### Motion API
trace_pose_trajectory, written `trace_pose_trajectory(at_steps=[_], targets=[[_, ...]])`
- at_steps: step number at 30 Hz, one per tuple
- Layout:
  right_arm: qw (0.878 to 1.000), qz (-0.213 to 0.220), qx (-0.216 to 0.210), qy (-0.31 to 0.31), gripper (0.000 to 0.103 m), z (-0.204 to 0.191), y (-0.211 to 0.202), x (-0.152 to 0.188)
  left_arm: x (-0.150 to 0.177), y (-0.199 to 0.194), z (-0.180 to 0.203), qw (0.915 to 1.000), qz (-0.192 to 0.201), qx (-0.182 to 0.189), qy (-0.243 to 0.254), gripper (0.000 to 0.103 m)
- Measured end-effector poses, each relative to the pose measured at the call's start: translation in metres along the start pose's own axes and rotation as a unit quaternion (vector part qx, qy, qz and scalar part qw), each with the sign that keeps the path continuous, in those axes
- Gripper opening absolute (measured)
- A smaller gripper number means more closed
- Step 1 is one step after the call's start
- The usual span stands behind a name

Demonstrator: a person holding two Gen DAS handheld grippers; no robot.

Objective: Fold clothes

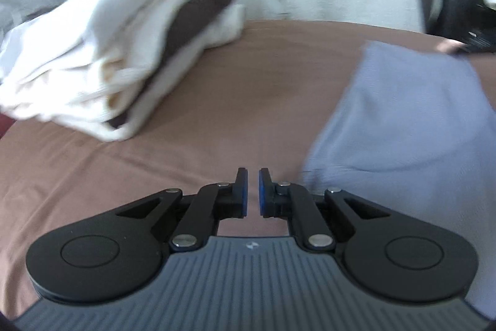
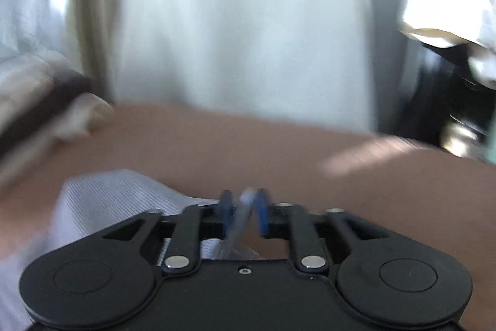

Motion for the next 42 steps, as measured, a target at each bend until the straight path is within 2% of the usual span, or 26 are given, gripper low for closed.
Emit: trace_pose_trajectory(at_steps=[1,2,3,4,6,9,11,12,14,18,21,23,24,26,28,29,31,32,34,37,38,39,41,42], targets=[[1.0,-0.011,-0.001,0.024,0.032,0.007,-0.013,0.006,0.0,-0.004,-0.002,1.0,-0.003,-0.001,-0.003,0.007],[0.999,-0.014,-0.016,0.045,0.039,0.013,-0.028,0.013,0.001,-0.008,-0.004,1.0,-0.007,-0.002,-0.005,0.007],[0.997,-0.01,-0.043,0.062,0.054,0.019,-0.045,0.022,0.001,-0.012,-0.006,0.9999,-0.01,-0.003,-0.008,0.007],[0.995,-0.011,-0.068,0.073,0.058,0.025,-0.064,0.035,0.002,-0.017,-0.007,0.9998,-0.013,-0.004,-0.011,0.008],[0.992,-0.024,-0.099,0.074,0.059,0.036,-0.102,0.068,0.002,-0.025,-0.011,0.9997,-0.02,-0.006,-0.016,0.009],[0.994,-0.061,-0.082,0.038,0.059,0.049,-0.144,0.12,0.004,-0.037,-0.017,0.9992,-0.03,-0.009,-0.024,0.012],[0.994,-0.091,-0.054,0.03,0.059,0.064,-0.162,0.139,0.016,-0.046,-0.014,0.9979,-0.057,-0.009,-0.031,0.023],[0.993,-0.106,-0.038,0.03,0.059,0.072,-0.17,0.146,0.023,-0.052,-0.014,0.9967,-0.069,-0.005,-0.043,0.034],[0.992,-0.11,0.0,0.057,0.059,0.095,-0.19,0.15,0.036,-0.065,-0.015,0.9931,-0.091,0.005,-0.074,0.045],[0.985,-0.084,0.026,0.148,0.062,0.136,-0.234,0.152,0.066,-0.094,-0.031,0.9836,-0.106,0.04,-0.14,0.049],[0.981,-0.069,0.059,0.174,0.07,0.157,-0.262,0.18,0.082,-0.106,-0.032,0.9771,-0.105,0.061,-0.174,0.049],[0.974,-0.085,0.084,0.193,0.071,0.171,-0.269,0.209,0.087,-0.111,-0.027,0.9733,-0.1,0.077,-0.192,0.049],[0.964,-0.104,0.092,0.226,0.071,0.182,-0.266,0.222,0.09,-0.113,-0.025,0.9712,-0.097,0.085,-0.2,0.05],[0.932,-0.133,0.089,0.326,0.071,0.205,-0.261,0.245,0.096,-0.117,-0.02,0.9665,-0.091,0.101,-0.217,0.051],[0.886,-0.128,0.048,0.444,0.071,0.224,-0.262,0.268,0.102,-0.121,-0.016,0.9613,-0.085,0.117,-0.234,0.052],[0.866,-0.133,0.033,0.481,0.071,0.226,-0.262,0.277,0.104,-0.121,-0.017,0.9606,-0.088,0.111,-0.239,0.052],[0.842,-0.141,0.019,0.52,0.071,0.22,-0.264,0.291,0.109,-0.121,-0.023,0.9603,-0.098,0.086,-0.247,0.052],[0.837,-0.142,0.016,0.528,0.071,0.216,-0.264,0.296,0.112,-0.12,-0.025,0.9623,-0.1,0.076,-0.241,0.053],[0.844,-0.142,0.019,0.517,0.071,0.212,-0.261,0.297,0.116,-0.119,-0.022,0.9718,-0.099,0.038,-0.211,0.056],[0.847,-0.142,0.029,0.512,0.073,0.213,-0.252,0.294,0.119,-0.113,-0.014,0.9807,-0.089,0.021,-0.173,0.061],[0.853,-0.136,0.038,0.503,0.075,0.214,-0.246,0.291,0.119,-0.11,-0.014,0.9785,-0.083,0.034,-0.185,0.061],[0.863,-0.124,0.052,0.486,0.077,0.216,-0.238,0.287,0.119,-0.106,-0.016,0.9729,-0.073,0.054,-0.213,0.062],[0.887,-0.107,0.083,0.442,0.08,0.217,-0.221,0.275,0.12,-0.093,-0.02,0.9647,-0.068,0.066,-0.245,0.062],[0.902,-0.109,0.103,0.405,0.079,0.214,-0.212,0.266,0.12,-0.086,-0.02,0.9654,-0.066,0.064,-0.244,0.053]])
Point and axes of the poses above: each gripper's, at about its wrist camera, not at the fingertips, and y roughly the way its jaws point, z to its right, x to its underside, the point moved 4 cm from there along y, roughly the way its jaws point, and after that the axes turned 12 degrees about -y, right-handed, at the moved point
